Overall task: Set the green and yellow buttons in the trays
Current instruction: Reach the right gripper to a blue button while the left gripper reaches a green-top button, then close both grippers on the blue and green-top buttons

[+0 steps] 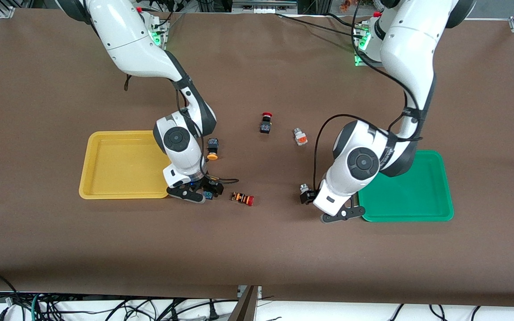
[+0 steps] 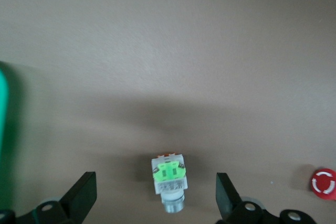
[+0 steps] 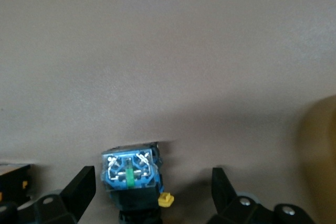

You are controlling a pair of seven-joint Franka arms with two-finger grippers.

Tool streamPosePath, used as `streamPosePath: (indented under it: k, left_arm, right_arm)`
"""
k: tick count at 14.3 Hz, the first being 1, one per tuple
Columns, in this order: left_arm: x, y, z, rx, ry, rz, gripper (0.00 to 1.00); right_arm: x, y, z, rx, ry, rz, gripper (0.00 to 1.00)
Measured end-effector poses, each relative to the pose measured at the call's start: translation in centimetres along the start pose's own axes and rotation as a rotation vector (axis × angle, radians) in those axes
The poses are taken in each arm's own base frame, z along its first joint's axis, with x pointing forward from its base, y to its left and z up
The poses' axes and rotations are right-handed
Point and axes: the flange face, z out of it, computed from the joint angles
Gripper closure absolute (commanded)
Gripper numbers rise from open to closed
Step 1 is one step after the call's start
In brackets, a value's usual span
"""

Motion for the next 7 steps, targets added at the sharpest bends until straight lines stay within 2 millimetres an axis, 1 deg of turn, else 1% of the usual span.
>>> streamPosePath:
  k: [1,2,4,5,6,7]
  left_arm:
    - [-0.7,0.7,1.5,0.005,-0.009,0.002,0.00]
    - [-1.5,1.5,2.8,0.011,-0.019,-0.001,0.00]
    - [-2.8,2.6,4.2,0.021,-0.033,-0.020,0.00]
    - [-3.2,2.8,4.7,0.026,-0.039,-0.022,0.00]
    - [-3.4,2.8,5.3,0.033,-0.046,-0.022,0.00]
    - [-3.5,2.6,5.9,0.041,-0.052,-0.023,0.00]
  right_arm:
    - [0.1,-0.1,-0.1,0.002,0.002,0.001,0.33]
    - [0.1,-0.1,-0.1,0.002,0.002,0.002,0.43]
    - [0.0,0.0,0.1,0.000,0.001,0.003,0.65]
    - [0.1,0.0,0.0,0.000,0.001,0.003,0.80]
    - [0.2,0.0,0.0,0.000,0.003,0.004,0.94]
    - [0.3,0.0,-0.1,0.000,0.004,0.005,1.00]
